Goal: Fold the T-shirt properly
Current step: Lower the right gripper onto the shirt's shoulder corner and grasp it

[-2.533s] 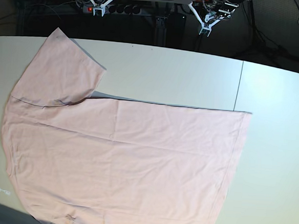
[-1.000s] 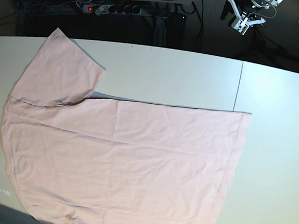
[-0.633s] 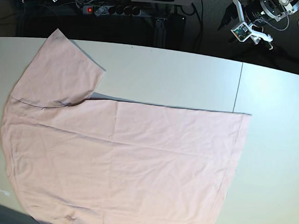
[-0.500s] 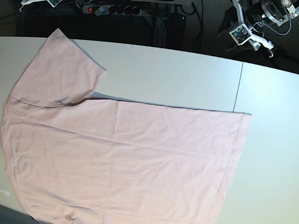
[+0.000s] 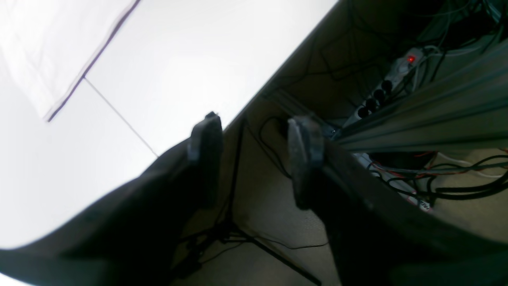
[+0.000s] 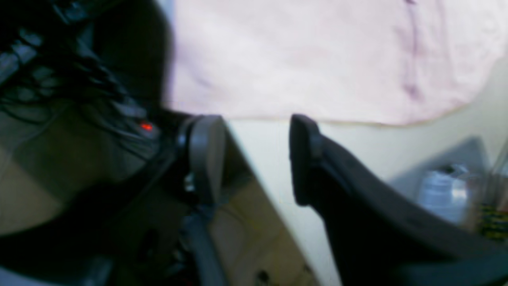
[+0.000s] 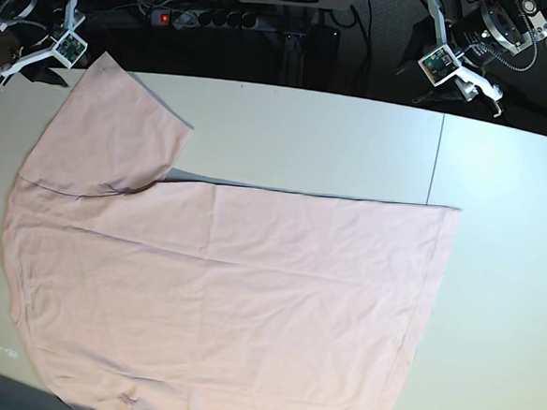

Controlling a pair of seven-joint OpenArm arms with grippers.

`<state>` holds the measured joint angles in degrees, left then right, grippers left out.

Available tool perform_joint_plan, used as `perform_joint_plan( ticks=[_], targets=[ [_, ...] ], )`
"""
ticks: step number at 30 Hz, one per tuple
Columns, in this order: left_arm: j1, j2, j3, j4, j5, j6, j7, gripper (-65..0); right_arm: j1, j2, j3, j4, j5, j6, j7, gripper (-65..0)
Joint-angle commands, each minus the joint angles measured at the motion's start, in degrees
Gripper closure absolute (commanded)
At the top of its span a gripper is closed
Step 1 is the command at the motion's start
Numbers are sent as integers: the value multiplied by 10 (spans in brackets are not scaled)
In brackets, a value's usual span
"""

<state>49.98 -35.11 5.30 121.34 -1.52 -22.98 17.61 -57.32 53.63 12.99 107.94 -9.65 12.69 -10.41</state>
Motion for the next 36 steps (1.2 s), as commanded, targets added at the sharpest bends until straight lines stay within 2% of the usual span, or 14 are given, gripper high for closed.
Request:
perform_joint_plan(
  ticks=[1,10,15,22,28,36],
  targets=[
    [5,-3,-2,10,-3,-4,-9,-304,-2,21,16,6,-7,21,5,-279],
    [5,-3,-2,10,5,-4,-10,-304,-2,132,32,-22,-67,21,-1,-279],
    [5,-3,-2,10,13,-4,-11,-304,-2,172,32,-60,-79,21,1,-279],
    [-9,-3,-2,10,13,-2,-10,-304,-2,180,23,-76,-118,21,10,-279],
    [-21,-7,-2,10,13,-2,-10,-304,-2,193,-29,-82,-166,21,19,-279],
    [-24,-21,-2,10,13,-2,-10,-304,-2,200,-45,-93,-174,21,45,-279]
  ],
)
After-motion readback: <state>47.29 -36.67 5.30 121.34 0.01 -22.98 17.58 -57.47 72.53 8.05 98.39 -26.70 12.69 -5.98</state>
